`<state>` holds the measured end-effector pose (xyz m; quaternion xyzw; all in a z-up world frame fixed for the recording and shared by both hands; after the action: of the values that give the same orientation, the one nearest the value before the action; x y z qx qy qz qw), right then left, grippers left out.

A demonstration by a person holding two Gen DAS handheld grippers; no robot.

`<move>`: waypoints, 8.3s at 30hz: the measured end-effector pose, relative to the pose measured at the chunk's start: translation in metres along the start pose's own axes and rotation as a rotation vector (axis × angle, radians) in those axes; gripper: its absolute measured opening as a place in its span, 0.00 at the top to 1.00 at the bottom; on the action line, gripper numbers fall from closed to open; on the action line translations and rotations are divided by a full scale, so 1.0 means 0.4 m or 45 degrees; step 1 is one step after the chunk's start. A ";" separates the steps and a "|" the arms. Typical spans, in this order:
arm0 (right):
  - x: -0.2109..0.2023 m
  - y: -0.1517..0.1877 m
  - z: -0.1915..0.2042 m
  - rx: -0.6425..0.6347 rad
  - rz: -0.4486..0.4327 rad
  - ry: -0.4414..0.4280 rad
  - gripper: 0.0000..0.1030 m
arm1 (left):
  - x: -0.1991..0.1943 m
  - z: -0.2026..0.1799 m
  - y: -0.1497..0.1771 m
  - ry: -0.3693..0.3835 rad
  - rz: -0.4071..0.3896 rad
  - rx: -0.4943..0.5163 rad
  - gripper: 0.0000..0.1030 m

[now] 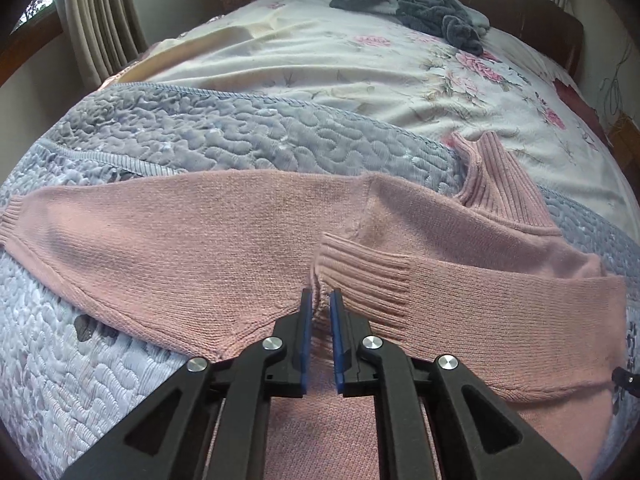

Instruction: Fold small clothes

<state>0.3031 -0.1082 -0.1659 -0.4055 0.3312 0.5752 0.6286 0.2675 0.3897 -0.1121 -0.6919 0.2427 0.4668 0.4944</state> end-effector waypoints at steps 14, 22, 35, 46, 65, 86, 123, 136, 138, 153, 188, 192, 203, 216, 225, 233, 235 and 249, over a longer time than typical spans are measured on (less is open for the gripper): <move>-0.068 0.005 0.183 -0.228 -0.111 0.115 0.75 | 0.007 -0.118 0.023 0.230 0.098 0.087 0.73; 0.045 0.017 0.118 -0.133 0.003 0.148 0.76 | 0.103 -0.112 0.067 0.197 0.181 0.132 0.73; -0.009 0.073 0.229 -0.314 -0.041 0.190 0.63 | -0.016 0.027 0.057 0.187 0.075 0.106 0.61; 0.116 0.207 0.496 -0.580 0.163 0.013 0.60 | -0.047 0.640 0.064 -0.030 0.028 -0.396 0.60; 0.256 0.262 0.541 -0.635 0.247 0.062 0.59 | 0.039 1.003 -0.029 0.209 -0.117 -0.868 0.60; 0.270 0.263 0.537 -0.625 0.220 0.025 0.55 | 0.023 0.967 -0.099 0.126 -0.200 -0.697 0.94; 0.215 0.283 0.466 -0.552 0.177 -0.053 0.57 | 0.113 0.070 0.061 0.691 0.010 -0.188 0.91; 0.218 0.209 0.575 -0.504 0.187 -0.113 0.55 | -0.062 0.324 0.095 0.515 -0.106 -0.116 0.88; 0.233 0.172 0.636 -0.505 0.192 -0.148 0.55 | -0.065 0.361 0.058 0.453 -0.138 -0.132 0.88; 0.461 0.029 0.901 -0.365 0.324 -0.276 0.54 | 0.090 0.440 0.010 0.359 -0.001 -0.194 0.85; 0.138 -0.029 0.339 -0.286 0.023 0.003 0.89 | 0.100 0.079 0.026 0.326 0.071 0.111 0.84; 0.176 -0.021 0.328 -0.276 0.042 0.037 0.88 | 0.108 0.081 0.023 0.329 0.084 0.109 0.84; 0.058 -0.009 0.469 -0.522 -0.116 0.166 0.62 | -0.009 0.013 -0.001 0.355 -0.033 0.221 0.79; 0.277 -0.009 0.543 -0.622 0.062 0.300 0.69 | 0.125 -0.058 0.038 0.459 0.167 0.159 0.77; 0.112 -0.043 0.453 -0.416 -0.097 0.111 0.95 | 0.129 -0.052 0.041 0.455 0.190 0.149 0.78; -0.038 -0.038 0.299 -0.318 -0.207 0.170 0.95 | 0.130 -0.061 0.041 0.429 0.168 0.169 0.78; -0.059 -0.033 0.248 -0.300 -0.222 0.224 0.95 | 0.129 -0.062 0.042 0.427 0.161 0.176 0.78; -0.062 0.011 0.135 -0.198 -0.169 0.353 0.85 | 0.127 -0.064 0.042 0.420 0.157 0.198 0.78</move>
<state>0.2930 -0.0713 -0.1202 -0.5494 0.3415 0.4948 0.5802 0.2873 0.3663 -0.1629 -0.7025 0.3979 0.3563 0.4704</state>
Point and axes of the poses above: each gripper's, at about its wrist camera, not at the fingertips, and x roughly the way its jaws point, z to its left, y to its underside, the point moved 3 cm from there along x, roughly the way its jaws point, and after that the axes turned 3 degrees about z, right-handed, at the moved point
